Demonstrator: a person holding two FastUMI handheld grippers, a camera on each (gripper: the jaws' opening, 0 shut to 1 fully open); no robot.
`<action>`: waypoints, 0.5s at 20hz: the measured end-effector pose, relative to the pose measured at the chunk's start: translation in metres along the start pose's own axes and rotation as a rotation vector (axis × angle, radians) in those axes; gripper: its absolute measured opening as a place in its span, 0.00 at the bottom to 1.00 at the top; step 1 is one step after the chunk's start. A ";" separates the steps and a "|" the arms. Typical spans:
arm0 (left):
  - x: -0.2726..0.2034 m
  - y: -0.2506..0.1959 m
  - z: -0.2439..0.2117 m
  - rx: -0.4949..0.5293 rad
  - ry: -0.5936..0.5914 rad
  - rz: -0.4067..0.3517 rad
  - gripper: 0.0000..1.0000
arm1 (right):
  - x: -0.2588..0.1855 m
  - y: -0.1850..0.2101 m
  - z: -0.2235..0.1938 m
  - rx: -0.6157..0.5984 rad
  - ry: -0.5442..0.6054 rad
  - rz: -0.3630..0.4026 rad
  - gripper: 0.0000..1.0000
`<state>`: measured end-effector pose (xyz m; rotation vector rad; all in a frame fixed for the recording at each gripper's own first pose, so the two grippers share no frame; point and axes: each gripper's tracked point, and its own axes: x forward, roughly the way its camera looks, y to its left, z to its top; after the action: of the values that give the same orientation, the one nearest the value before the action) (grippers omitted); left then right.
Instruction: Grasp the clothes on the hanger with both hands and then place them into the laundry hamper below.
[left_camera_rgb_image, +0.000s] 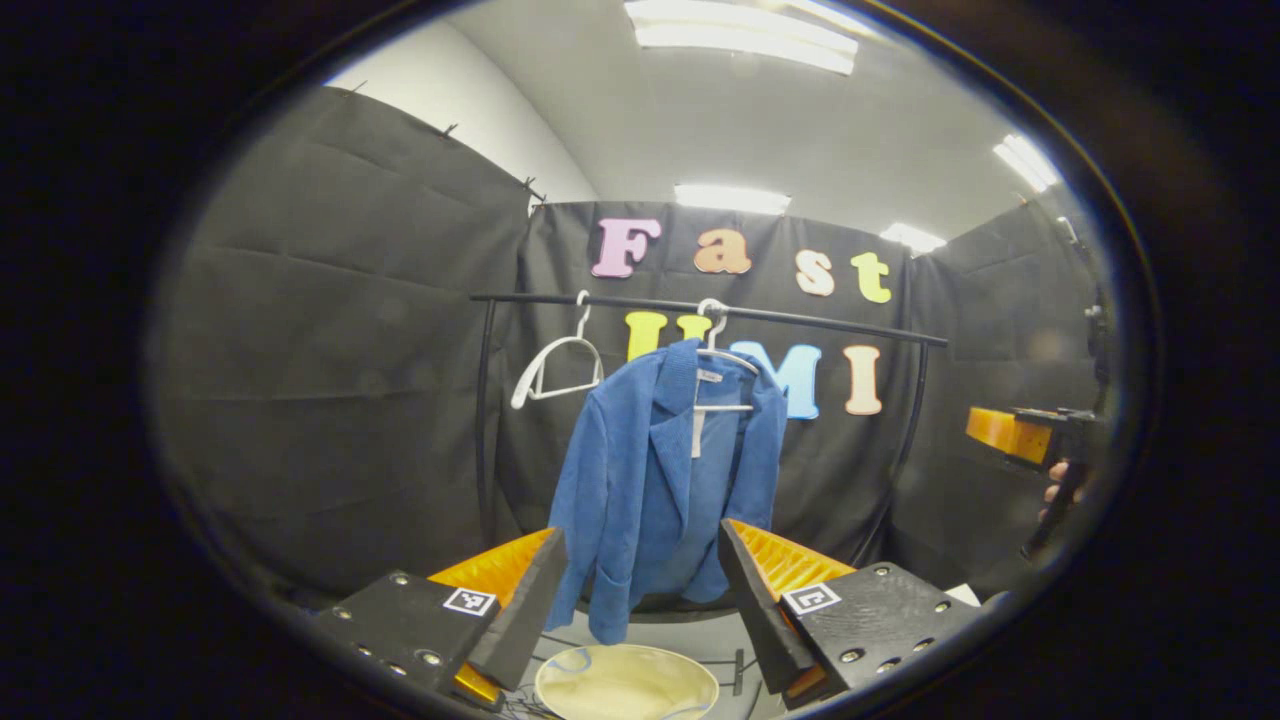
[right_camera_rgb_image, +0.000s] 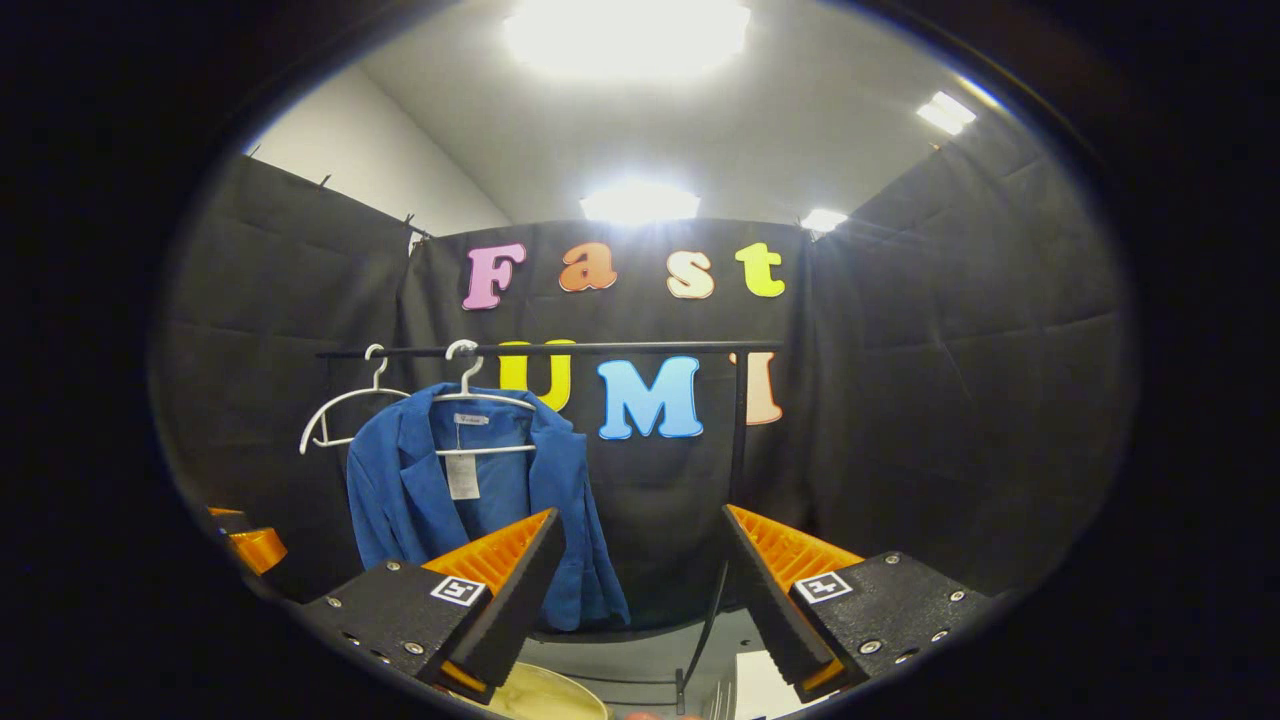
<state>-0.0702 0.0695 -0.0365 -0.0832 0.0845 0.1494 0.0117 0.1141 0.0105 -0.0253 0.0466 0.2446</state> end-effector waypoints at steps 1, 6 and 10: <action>0.000 0.001 0.002 0.001 -0.003 0.003 0.87 | 0.006 0.004 0.005 0.004 -0.007 0.009 0.96; 0.014 0.000 0.017 -0.005 -0.012 0.016 0.88 | 0.036 0.026 0.014 0.023 0.002 0.060 0.96; 0.044 -0.016 0.027 -0.002 -0.012 0.011 0.88 | 0.069 0.039 0.014 0.071 0.013 0.093 0.96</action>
<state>-0.0222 0.0624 -0.0122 -0.0836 0.0733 0.1606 0.0697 0.1689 0.0202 0.0465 0.0694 0.3360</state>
